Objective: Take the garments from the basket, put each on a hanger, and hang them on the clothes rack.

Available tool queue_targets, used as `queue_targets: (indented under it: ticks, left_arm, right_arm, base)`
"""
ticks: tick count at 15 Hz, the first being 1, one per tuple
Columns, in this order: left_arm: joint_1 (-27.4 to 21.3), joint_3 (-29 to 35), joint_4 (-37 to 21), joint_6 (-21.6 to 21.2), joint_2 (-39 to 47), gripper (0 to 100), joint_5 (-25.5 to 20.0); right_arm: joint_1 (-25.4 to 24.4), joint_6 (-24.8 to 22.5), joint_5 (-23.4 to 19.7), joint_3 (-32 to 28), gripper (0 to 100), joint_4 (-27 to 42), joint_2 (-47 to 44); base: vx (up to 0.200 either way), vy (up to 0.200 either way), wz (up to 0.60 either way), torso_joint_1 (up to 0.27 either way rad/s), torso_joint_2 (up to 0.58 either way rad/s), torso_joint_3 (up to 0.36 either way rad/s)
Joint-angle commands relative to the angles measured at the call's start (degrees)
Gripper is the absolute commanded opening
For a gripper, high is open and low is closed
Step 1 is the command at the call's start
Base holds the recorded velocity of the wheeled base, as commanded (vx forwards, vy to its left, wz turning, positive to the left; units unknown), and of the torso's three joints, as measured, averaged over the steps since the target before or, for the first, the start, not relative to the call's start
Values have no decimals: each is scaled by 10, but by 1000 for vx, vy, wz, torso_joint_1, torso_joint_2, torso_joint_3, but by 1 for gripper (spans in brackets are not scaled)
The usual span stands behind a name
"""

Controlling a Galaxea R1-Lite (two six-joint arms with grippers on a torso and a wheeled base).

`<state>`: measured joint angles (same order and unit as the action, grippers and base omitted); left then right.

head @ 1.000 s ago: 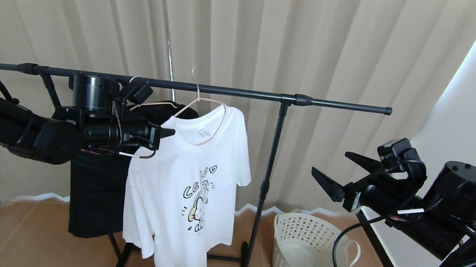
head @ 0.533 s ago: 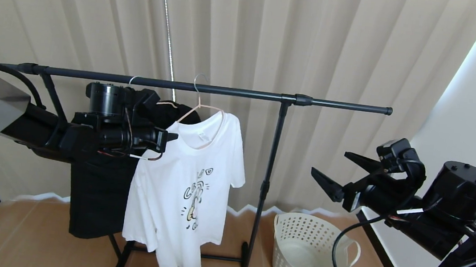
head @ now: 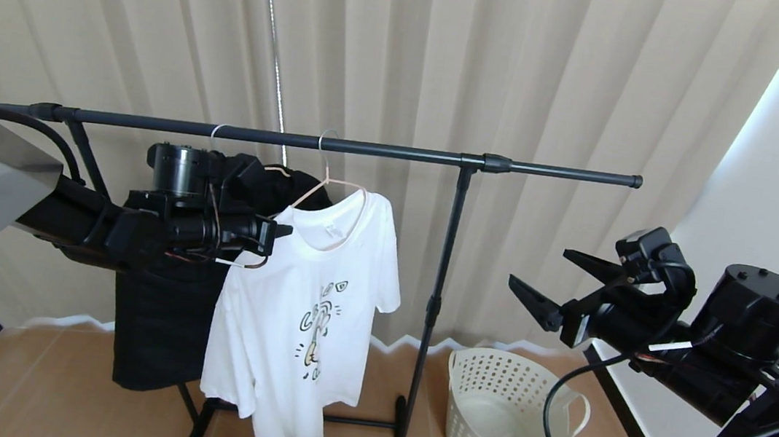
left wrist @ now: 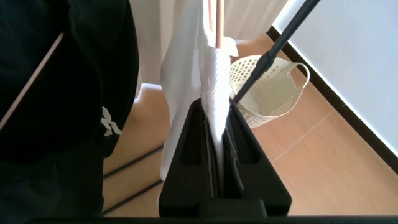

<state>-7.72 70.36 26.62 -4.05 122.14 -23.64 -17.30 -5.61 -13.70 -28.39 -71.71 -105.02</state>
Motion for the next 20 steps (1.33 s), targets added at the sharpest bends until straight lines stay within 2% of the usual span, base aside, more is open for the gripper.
queue_targets:
  ticks: [1,15,16,20]
  left_arm:
    - [0,-1,0,0,-1,0,0]
    - [1,-2,-1,1,1,0,1]
    - [1,-3,0,0,0,100,0]
    - [5,-5,-1,1,-12,100,1]
  right_arm:
    - [0,0,0,1,100,0,-1]
    - [0,0,1,0,100,-2,-7]
    - [0,0,0,0,100,-2,-7]
    - [0,0,0,1,100,-2,-5]
  base:
    - [0,0,0,0,0,0]
    - [0,0,0,0,0,0]
    - [0,0,0,0,0,0]
    - [0,0,0,0,0,0]
